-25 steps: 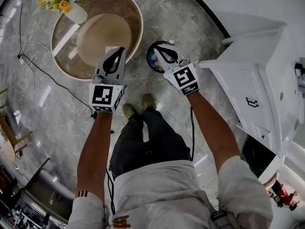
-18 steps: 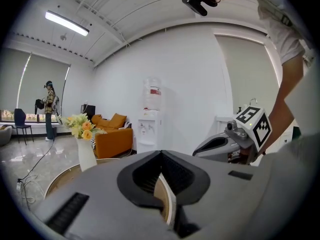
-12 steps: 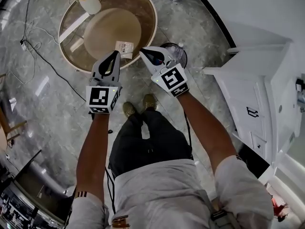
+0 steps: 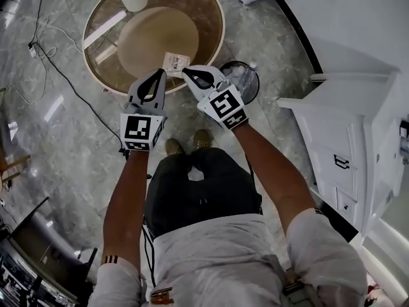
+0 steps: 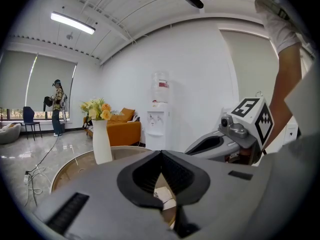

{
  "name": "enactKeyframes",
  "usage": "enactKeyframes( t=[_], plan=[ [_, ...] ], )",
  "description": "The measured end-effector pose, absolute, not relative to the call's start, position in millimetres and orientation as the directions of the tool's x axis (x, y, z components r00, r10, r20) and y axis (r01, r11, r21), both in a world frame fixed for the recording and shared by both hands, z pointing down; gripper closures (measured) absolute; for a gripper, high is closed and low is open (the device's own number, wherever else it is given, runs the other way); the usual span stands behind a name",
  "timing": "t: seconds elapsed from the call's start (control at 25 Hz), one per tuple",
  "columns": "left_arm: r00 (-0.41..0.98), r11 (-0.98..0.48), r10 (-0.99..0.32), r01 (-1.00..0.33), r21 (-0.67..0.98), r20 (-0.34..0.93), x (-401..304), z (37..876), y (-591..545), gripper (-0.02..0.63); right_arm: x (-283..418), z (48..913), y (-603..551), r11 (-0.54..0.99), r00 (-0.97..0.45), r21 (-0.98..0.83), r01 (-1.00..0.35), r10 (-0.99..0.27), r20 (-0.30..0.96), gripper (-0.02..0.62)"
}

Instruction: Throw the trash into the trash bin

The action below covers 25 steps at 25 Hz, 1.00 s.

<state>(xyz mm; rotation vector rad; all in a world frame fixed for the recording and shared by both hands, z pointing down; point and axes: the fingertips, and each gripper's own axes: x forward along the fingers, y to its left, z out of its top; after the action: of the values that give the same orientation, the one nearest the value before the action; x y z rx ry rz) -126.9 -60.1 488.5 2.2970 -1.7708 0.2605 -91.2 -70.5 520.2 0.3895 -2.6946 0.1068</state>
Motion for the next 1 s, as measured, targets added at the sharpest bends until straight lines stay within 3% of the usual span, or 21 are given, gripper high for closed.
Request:
enactKeyframes(
  t=[0.48,1.0],
  plan=[
    [0.246,-0.249,-0.928,-0.968,0.025,0.279,-151.2,533.3,-72.6,0.607,-125.2,628.9,-92.2,0.966,-0.78,-0.066,-0.252,-0.162,0.604,0.379],
    [0.242,-0.249,-0.931,-0.968,0.009,0.274,-164.2,564.7,-81.9,0.607,-137.0,702.5,-98.8,0.976,-0.666,-0.081,-0.203,-0.077,0.742,0.33]
  ],
)
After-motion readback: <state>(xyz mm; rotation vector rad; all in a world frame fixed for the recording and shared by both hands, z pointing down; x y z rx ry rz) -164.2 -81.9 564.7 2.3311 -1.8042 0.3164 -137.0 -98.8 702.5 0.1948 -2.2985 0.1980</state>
